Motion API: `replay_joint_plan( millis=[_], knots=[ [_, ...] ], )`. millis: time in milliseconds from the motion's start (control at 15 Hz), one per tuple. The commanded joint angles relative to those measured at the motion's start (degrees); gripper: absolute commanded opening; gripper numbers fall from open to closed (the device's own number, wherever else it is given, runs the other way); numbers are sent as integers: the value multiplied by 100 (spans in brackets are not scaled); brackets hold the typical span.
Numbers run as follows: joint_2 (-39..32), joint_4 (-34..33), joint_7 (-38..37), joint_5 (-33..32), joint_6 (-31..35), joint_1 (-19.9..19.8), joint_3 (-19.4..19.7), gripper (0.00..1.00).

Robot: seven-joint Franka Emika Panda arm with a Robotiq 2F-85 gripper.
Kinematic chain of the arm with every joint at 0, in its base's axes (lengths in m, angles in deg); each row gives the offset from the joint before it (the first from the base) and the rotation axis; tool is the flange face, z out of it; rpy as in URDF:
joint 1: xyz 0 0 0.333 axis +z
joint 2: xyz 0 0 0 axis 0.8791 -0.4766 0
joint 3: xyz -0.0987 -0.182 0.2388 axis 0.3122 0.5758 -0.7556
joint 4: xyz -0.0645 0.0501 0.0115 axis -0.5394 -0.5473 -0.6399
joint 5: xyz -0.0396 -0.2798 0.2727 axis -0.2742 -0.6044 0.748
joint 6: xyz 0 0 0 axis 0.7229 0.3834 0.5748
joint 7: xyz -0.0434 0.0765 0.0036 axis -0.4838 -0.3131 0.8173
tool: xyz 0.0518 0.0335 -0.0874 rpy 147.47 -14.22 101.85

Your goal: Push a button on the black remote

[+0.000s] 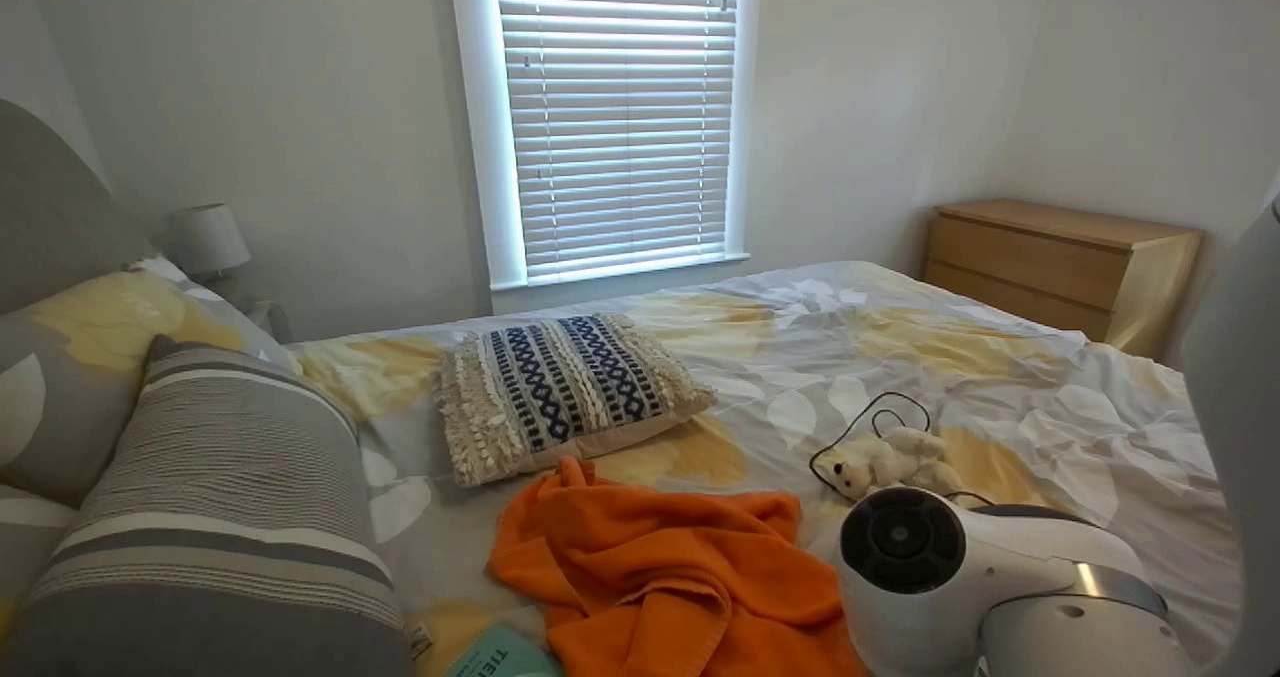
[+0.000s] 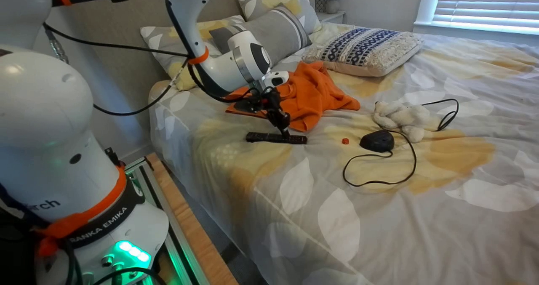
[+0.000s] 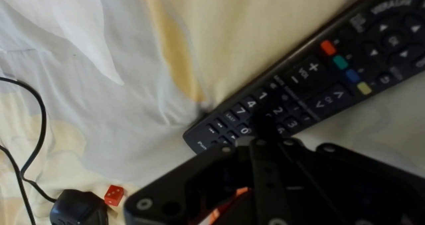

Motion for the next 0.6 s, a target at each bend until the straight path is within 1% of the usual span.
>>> replay_joint_plan(
  millis=[0, 133, 267, 333, 400, 467, 533],
  knots=[
    [-168, -3, -223, -69, 16, 4, -50, 0],
    [250, 217, -50, 92, 57, -217, -167, 0],
    [667, 451, -28, 123, 72, -339, -155, 0],
    [787, 509, -177, 23, 86, -294, -43, 0],
    [1010, 655, -117, 49, 76, -413, -105, 0],
    [1168, 738, -195, -24, 106, -442, -69, 0],
    [1368, 861, -121, -7, 154, -574, -147, 0]
  ],
)
